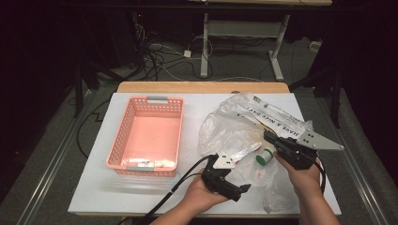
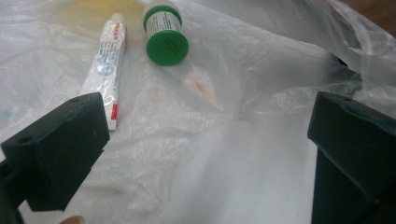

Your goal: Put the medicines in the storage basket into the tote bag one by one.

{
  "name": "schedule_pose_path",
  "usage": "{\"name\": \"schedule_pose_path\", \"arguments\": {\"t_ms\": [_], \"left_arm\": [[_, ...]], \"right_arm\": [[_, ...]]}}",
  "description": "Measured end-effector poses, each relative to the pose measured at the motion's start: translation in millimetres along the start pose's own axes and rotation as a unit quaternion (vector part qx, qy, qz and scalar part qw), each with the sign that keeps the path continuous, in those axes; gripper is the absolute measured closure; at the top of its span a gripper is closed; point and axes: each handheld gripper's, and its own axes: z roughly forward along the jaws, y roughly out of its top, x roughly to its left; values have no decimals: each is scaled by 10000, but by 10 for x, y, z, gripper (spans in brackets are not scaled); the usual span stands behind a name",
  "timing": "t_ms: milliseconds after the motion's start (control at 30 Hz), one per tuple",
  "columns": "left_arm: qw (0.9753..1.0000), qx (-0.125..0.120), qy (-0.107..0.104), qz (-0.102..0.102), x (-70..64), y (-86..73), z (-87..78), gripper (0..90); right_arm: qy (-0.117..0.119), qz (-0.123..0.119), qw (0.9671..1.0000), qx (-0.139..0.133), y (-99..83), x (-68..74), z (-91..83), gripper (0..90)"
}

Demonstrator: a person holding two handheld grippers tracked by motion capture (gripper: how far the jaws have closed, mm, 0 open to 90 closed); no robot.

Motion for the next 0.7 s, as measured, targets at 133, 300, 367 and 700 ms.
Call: {"name": "schedule_pose_path", "arguments": {"t_ms": [133, 300, 367, 700], "left_arm": [[10000, -45, 38, 0, -24, -19, -113, 0], [9999, -80, 112, 81, -25, -13, -243, 0], [9999, -29, 130, 86, -12, -12, -296, 0], [9990, -170, 414, 18, 95, -37, -660, 0]], "right_arm": [[-3, -14, 10000, 6, -3, 0, 1, 900], [-5, -20, 10000, 12, -3, 6, 2, 900], [-10, -20, 10000, 22, -3, 7, 0, 900], [-31, -19, 10000, 29, -3, 8, -3, 900]]}}
